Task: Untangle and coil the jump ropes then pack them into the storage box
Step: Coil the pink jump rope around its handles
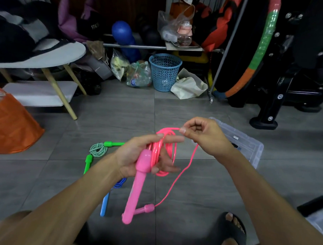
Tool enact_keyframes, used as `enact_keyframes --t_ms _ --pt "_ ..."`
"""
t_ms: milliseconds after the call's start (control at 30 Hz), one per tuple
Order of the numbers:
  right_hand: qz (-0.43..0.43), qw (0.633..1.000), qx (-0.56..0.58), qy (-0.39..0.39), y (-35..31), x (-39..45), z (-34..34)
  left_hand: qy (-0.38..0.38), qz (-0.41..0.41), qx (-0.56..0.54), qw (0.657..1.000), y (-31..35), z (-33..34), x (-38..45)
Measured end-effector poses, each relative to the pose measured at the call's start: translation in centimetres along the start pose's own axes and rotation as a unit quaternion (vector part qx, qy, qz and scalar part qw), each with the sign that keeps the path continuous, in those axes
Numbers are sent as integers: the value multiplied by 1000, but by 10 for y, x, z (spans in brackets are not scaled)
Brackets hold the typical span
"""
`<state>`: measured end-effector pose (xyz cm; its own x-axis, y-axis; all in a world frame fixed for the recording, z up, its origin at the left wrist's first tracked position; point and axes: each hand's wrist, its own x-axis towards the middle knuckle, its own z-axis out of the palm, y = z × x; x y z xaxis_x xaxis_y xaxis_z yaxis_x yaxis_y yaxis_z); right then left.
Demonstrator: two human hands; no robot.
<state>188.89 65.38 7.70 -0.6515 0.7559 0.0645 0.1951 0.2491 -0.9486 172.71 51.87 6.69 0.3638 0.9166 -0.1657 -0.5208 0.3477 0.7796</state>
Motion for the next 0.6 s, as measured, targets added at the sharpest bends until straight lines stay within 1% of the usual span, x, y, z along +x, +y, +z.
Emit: enact_keyframes --t_ms 33,100,200,267,300,367,400,433,467,500,533,567,600 --pt "27 999 10 -30 5 2 -3 -11 21 -42 999 3 0 -2" --pt "78 994 -4 -76 16 4 -9 6 61 -102 993 7 1 -5" --pt "145 984 -52 -88 30 4 -14 78 110 -158 978 11 0 -7" --pt "178 979 -43 -87 37 3 -17 116 137 -192 965 15 -2 -8" --pt "190 978 0 -85 39 4 -18 124 149 -209 959 16 -5 -8" --pt "190 967 161 -59 39 7 -16 128 169 -236 948 20 -10 -10" --pt "178 961 209 -38 37 8 -14 126 175 -244 945 21 -12 -11" --pt "166 964 209 -18 36 10 -11 121 181 -247 944 22 -13 -11" --pt "152 976 157 -5 37 11 -7 115 187 -246 944 23 -15 -11" --pt "134 989 56 -4 37 10 -2 109 192 -243 945 24 -16 -12" --pt "110 992 -66 -15 39 9 3 103 196 -236 946 24 -16 -11" --pt "87 981 -169 -35 39 7 10 101 200 -226 948 23 -17 -10" --pt "70 969 -229 -62 38 5 17 107 203 -213 950 23 -17 -9"
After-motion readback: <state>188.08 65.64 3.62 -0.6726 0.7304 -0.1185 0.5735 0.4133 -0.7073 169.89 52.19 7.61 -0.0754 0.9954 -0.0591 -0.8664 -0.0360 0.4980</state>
